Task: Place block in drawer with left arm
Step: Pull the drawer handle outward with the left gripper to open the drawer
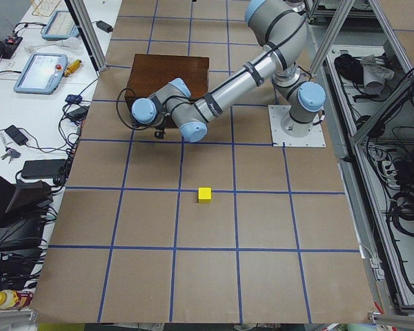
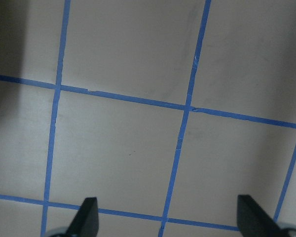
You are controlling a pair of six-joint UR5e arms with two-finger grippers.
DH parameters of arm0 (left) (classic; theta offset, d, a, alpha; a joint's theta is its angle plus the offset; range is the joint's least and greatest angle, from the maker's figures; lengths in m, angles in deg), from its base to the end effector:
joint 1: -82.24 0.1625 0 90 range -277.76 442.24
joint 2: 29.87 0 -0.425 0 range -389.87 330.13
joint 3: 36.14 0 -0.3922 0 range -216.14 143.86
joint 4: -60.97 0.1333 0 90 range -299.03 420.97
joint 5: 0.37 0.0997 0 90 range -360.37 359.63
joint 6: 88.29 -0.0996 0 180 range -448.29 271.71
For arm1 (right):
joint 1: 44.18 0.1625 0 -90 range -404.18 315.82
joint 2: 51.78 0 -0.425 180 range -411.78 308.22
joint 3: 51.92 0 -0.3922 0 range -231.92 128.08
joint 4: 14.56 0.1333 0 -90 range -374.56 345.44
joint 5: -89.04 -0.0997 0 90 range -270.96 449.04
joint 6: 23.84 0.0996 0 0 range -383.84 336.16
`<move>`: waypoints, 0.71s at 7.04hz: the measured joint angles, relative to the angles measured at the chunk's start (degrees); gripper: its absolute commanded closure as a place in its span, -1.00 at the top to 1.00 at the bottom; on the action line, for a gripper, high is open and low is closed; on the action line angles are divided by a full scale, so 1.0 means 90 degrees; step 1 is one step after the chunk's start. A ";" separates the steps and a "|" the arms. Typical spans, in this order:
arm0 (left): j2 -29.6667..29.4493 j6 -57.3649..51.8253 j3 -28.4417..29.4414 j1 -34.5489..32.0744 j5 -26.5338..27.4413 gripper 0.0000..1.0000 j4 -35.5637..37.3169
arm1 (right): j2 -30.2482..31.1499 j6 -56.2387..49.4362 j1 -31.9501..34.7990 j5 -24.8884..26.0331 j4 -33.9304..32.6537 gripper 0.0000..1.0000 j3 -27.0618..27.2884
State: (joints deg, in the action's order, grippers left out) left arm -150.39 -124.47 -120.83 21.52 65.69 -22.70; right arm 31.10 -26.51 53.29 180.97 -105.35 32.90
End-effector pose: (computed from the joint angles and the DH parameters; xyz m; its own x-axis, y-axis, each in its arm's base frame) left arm 0.1593 -0.6393 0.2432 -0.8648 0.0340 0.5009 0.0592 0.9977 0.0345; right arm 0.1994 -0.5208 0.4694 -0.9837 -0.1766 0.0327 -0.1760 0.9842 0.0216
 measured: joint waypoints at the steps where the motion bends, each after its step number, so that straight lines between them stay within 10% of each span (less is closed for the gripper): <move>1: -0.0009 0.0004 0.0017 0.0012 0.0020 1.00 0.0003 | 0.0000 0.0002 0.0000 0.0000 0.0000 1.00 0.0000; 5: 0.0019 -0.0012 0.0053 0.0203 0.0437 1.00 0.0011 | 0.0000 -0.0002 0.0000 0.0000 0.0000 1.00 0.0000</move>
State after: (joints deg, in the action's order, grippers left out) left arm -150.22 -124.58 -120.35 23.35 69.62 -22.59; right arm 31.10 -26.52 53.29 180.97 -105.35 32.90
